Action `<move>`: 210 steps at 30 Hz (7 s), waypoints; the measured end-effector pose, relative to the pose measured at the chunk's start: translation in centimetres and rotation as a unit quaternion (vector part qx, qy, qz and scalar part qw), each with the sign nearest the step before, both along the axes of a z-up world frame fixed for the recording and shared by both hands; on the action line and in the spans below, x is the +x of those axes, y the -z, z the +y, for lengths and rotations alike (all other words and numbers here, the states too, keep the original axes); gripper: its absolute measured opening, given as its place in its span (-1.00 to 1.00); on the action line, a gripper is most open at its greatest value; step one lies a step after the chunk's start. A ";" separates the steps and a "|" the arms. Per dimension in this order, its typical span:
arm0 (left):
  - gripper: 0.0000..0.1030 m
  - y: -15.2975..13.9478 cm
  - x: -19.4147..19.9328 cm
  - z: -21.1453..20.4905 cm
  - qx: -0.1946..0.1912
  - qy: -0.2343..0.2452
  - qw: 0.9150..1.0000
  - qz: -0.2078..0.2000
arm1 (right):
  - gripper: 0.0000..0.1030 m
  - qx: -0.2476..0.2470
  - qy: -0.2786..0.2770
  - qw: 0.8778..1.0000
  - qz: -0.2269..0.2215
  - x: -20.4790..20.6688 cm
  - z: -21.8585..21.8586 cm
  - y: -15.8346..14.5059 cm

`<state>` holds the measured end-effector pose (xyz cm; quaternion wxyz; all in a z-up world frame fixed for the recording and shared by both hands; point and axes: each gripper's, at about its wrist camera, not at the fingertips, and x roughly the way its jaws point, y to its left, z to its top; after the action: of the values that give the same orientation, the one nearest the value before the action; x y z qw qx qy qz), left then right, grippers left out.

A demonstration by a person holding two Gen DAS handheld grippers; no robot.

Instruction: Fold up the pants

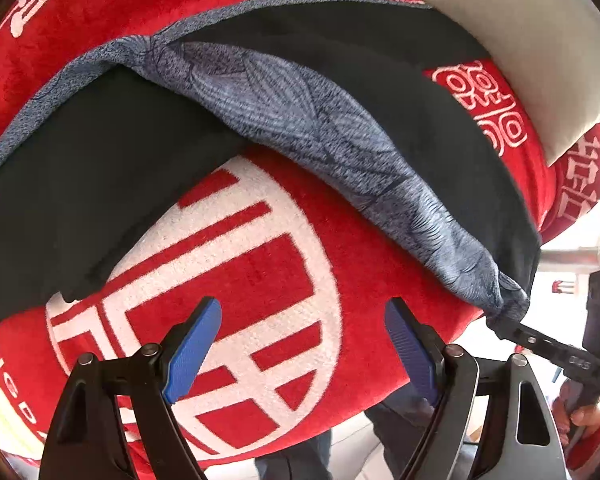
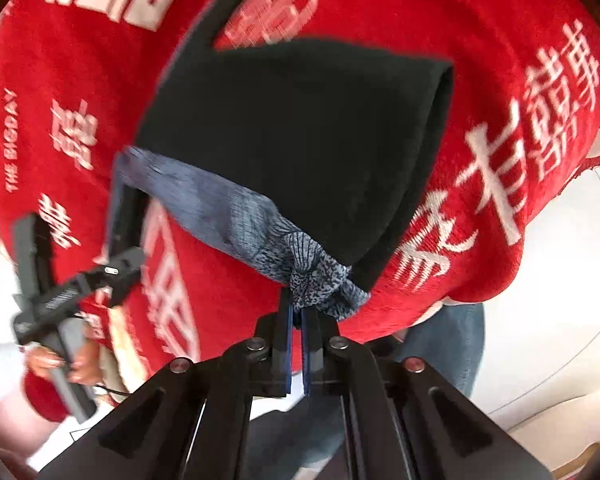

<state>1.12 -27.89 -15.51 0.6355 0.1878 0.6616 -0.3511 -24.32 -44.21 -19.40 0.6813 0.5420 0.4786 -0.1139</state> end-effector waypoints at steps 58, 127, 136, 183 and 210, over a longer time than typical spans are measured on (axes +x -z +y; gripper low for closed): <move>0.65 0.9 14.6 -11.7 0.015 -0.230 0.970 -0.083 | -0.89 -0.108 -0.227 0.968 0.016 32.0 -29.3 -5.4; 0.87 7.5 18.9 -17.9 0.056 -0.200 0.971 -0.115 | -0.58 -0.123 -0.026 0.989 0.076 20.9 -25.4 -0.1; 0.95 8.5 19.0 -15.4 0.064 -0.202 0.971 -0.109 | -0.52 -0.140 -0.061 0.985 0.084 19.4 -25.4 -0.7; 0.96 10.4 23.9 21.2 0.089 -0.268 0.944 -0.169 | -0.49 0.100 -0.205 0.972 -0.054 32.2 15.8 2.9; 0.97 7.2 27.8 12.1 0.003 -0.249 0.958 -0.142 | -0.71 -0.125 -0.257 0.958 -0.023 38.0 5.4 -3.7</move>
<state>28.88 -15.75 -22.68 0.7895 0.0673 0.5914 -0.1494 13.69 -38.77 -15.67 0.7607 0.3141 0.5677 0.0188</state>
